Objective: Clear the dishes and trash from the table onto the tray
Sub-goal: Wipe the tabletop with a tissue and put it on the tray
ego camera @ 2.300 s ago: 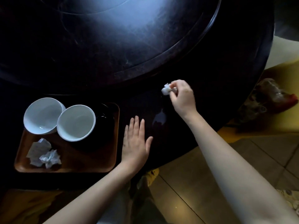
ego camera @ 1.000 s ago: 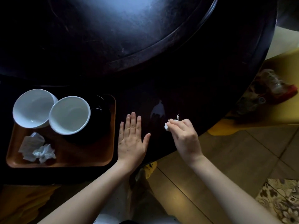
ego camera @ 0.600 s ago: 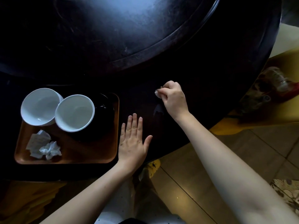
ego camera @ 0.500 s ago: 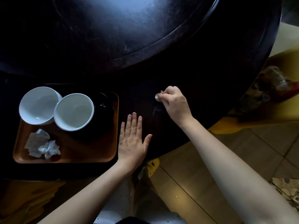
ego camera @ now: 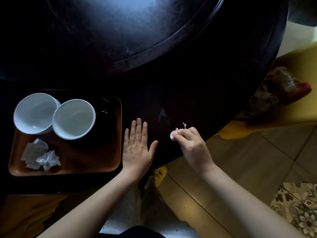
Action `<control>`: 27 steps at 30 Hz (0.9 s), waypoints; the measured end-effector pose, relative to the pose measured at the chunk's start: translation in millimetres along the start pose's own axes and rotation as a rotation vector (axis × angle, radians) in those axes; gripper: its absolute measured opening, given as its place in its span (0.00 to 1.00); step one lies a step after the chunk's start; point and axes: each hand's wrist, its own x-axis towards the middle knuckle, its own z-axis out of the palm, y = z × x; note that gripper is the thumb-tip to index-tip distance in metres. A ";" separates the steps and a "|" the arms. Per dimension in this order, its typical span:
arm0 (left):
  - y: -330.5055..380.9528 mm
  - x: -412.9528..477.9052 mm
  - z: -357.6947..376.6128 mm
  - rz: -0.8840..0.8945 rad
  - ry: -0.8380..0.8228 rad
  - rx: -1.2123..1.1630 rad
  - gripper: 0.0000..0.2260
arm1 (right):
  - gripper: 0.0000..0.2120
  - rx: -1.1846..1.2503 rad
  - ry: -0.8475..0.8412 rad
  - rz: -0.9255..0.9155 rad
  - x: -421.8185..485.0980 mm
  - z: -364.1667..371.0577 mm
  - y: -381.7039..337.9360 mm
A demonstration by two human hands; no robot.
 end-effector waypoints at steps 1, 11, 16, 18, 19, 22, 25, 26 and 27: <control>0.0 0.1 0.1 -0.001 0.001 -0.002 0.31 | 0.08 -0.002 -0.002 0.014 -3.8 -0.2 -1.4; -1.0 0.9 -0.1 0.001 0.006 -0.017 0.31 | 0.05 0.416 -0.211 0.567 45.8 -29.4 -8.3; -0.4 0.4 -2.5 0.001 -0.016 -0.031 0.31 | 0.07 0.327 -0.072 0.447 124.6 -13.9 8.0; -0.2 0.1 -3.4 0.000 -0.017 -0.035 0.31 | 0.08 0.276 -0.136 0.339 139.1 6.8 7.0; 0.0 0.1 -3.6 0.000 -0.017 -0.033 0.31 | 0.08 0.256 -0.158 0.293 140.6 14.8 5.8; 0.4 0.6 -5.1 0.002 -0.020 -0.025 0.31 | 0.07 0.223 -0.154 0.171 127.8 24.5 5.0; 0.3 0.6 -5.1 0.007 -0.026 -0.020 0.32 | 0.06 0.219 -0.179 0.052 102.2 19.1 4.0; 0.4 0.5 -4.4 0.006 -0.025 -0.018 0.32 | 0.06 0.207 -0.200 0.006 93.0 15.6 3.4; 0.1 0.3 -3.8 0.005 -0.020 -0.015 0.32 | 0.06 0.192 -0.226 -0.032 83.7 11.5 2.9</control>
